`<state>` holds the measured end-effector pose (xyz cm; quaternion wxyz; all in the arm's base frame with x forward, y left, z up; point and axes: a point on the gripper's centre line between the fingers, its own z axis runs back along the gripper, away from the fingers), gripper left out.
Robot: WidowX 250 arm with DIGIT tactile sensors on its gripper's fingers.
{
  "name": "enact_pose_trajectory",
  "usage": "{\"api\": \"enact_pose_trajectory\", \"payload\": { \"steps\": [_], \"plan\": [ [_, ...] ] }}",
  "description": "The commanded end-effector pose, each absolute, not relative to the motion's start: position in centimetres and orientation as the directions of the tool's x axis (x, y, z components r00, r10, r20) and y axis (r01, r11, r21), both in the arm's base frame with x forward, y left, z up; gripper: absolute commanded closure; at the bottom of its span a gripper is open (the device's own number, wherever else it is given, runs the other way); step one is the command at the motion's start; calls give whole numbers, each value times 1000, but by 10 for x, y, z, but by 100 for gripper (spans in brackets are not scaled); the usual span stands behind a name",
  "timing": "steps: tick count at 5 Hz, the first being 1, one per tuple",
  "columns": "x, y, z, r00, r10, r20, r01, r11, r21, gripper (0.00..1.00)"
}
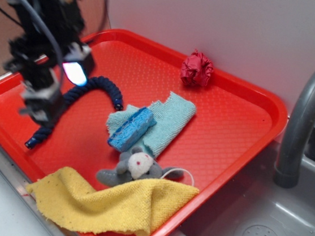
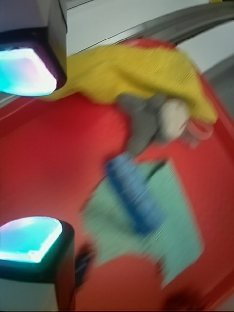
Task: Grab the gray animal.
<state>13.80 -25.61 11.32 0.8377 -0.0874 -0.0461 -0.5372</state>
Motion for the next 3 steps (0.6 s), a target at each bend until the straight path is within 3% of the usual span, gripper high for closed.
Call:
{"api": "enact_pose_trajectory", "payload": {
  "steps": [1, 2, 3],
  "plan": [
    [128, -312, 96, 362, -910, 203, 929, 334, -161, 0],
    [138, -319, 79, 413, -906, 95, 909, 403, -107, 0],
    [139, -325, 70, 386, -918, 86, 918, 373, -135, 0]
  ]
}}
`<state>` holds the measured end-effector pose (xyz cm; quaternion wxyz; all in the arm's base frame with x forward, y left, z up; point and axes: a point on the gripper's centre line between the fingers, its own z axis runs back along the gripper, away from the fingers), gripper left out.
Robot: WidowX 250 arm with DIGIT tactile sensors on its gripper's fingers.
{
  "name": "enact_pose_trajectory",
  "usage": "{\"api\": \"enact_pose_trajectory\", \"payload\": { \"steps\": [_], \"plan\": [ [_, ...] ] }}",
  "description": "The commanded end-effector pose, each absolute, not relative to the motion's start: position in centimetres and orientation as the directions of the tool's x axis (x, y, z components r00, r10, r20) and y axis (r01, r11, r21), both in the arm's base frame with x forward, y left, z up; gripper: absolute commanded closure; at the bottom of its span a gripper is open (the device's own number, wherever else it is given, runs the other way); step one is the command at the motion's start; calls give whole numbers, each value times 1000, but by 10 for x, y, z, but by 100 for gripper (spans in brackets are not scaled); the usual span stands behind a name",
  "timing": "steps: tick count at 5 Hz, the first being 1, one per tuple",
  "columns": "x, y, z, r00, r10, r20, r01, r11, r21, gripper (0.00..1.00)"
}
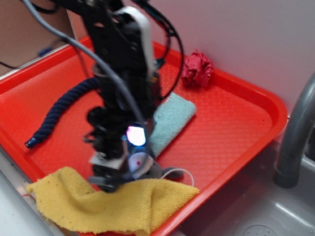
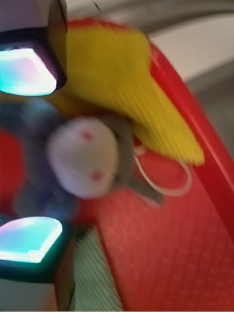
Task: Grab the gray animal.
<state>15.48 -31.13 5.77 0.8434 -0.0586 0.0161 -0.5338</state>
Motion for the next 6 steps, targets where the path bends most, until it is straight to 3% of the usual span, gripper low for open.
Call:
{"api": "enact_pose_trajectory", "payload": {
  "steps": [1, 2, 3, 5, 6],
  "plan": [
    [140, -324, 55, 354, -932, 72, 922, 335, -195, 0],
    [141, -323, 46, 327, -945, 20, 929, 318, -187, 0],
    [143, -326, 50, 330, -944, 4, 933, 325, -157, 100],
    [145, -316, 57, 402, -915, 5, 909, 399, -124, 100],
    [161, -285, 97, 616, -788, 24, 785, 611, -100, 100]
  ]
}}
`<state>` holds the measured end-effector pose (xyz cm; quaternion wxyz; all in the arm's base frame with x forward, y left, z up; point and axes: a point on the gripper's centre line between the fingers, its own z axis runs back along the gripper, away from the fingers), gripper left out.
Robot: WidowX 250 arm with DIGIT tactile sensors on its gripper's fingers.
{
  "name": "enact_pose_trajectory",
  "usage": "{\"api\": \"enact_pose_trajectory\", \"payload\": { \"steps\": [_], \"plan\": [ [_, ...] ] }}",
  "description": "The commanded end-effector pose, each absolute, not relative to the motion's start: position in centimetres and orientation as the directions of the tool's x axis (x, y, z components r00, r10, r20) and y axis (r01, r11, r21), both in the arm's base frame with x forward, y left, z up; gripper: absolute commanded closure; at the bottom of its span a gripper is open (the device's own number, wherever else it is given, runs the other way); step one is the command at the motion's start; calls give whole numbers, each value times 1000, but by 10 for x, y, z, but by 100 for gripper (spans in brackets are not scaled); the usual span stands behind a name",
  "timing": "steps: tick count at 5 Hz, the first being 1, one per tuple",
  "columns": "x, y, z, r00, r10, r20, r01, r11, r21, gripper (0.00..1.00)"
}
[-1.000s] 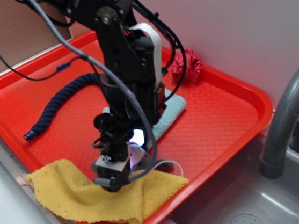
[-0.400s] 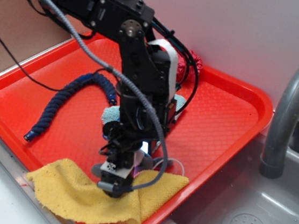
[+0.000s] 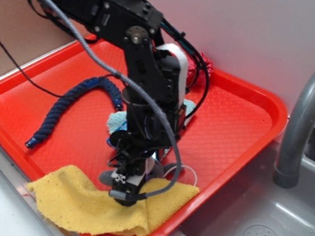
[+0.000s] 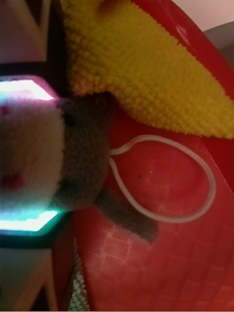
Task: Grab the gray animal.
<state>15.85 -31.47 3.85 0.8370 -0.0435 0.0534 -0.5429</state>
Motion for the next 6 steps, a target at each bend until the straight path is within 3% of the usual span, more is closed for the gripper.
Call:
{"api": "enact_pose_trajectory", "payload": {
  "steps": [1, 2, 3, 4, 5, 6],
  "plan": [
    [171, -251, 139, 782, -620, 60, 623, 774, -112, 100],
    [172, -224, 174, 888, -457, 54, 459, 888, -42, 100],
    [160, -206, 212, 964, -240, 118, 246, 969, -34, 100],
    [150, -192, 248, 976, -132, 174, 131, 991, 21, 100],
    [149, -186, 255, 974, -69, 216, 63, 997, 34, 100],
    [155, -179, 251, 984, -97, 147, 101, 995, -20, 100]
  ]
}}
